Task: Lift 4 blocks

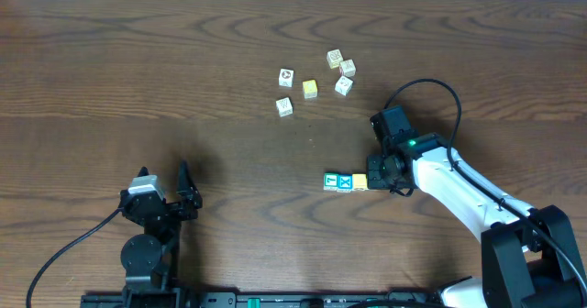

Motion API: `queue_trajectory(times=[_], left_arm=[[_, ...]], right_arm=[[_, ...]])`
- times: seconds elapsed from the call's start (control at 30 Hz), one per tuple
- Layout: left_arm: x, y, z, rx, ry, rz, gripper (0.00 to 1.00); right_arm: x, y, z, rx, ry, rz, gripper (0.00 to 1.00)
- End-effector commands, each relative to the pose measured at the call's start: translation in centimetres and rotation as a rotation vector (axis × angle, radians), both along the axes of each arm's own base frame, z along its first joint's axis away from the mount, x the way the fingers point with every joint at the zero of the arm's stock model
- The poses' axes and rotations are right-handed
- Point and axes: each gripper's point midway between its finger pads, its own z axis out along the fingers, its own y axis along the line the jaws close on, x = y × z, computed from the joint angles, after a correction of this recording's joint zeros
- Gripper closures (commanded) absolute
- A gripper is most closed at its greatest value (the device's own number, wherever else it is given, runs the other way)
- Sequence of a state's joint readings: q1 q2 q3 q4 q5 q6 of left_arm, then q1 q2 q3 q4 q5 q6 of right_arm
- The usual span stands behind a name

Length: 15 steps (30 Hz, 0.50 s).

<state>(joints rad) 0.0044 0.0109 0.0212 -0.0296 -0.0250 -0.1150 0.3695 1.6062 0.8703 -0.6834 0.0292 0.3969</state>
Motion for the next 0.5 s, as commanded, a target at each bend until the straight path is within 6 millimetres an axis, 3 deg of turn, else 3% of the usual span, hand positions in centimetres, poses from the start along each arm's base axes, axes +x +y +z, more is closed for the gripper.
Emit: queue_trajectory(times=[0.0, 0.17, 0.47], left_arm=[[-0.1, 0.1, -1.7, 0.0, 0.055, 0.007, 0.25], [-0.1, 0.1, -1.7, 0.0, 0.055, 0.007, 0.25], [-0.1, 0.1, -1.7, 0.0, 0.055, 0.007, 0.25]], right_arm=[[0.3, 0.3, 0.1, 0.004, -0.005, 0.017, 0.99], [-0.4, -1.4, 0.0, -0.078, 0.014, -0.07, 0.99], [-3.2, -2.1, -0.1, -0.101, 0.131, -0.075, 0.99]])
